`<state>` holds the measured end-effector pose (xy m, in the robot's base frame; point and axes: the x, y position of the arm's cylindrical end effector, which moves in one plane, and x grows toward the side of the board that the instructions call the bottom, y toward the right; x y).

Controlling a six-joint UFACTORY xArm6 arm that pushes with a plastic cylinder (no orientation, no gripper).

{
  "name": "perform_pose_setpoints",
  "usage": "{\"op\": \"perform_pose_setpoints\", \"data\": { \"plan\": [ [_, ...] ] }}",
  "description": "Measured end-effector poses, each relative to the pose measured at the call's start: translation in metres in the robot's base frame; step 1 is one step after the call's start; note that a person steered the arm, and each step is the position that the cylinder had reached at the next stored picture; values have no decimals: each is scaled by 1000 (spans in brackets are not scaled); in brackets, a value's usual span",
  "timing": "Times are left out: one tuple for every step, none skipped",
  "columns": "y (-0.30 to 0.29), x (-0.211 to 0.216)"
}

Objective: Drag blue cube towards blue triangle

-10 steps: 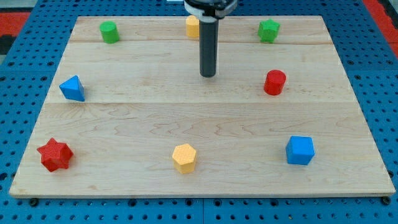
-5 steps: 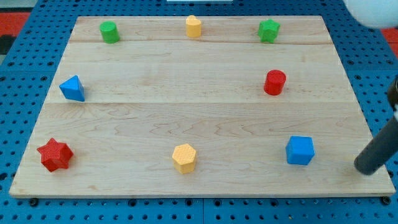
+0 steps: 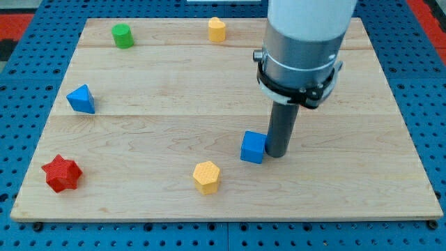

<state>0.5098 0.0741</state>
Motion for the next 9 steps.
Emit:
{"op": "perform_pose_setpoints", "data": {
  "plan": [
    [-26,-14],
    [-74,-14],
    [-103,-14],
    [-115,-14],
    [-115,-14],
    [-114,-9],
    [-77,-2],
    [-107,21],
    [-127,30]
  ]
}}
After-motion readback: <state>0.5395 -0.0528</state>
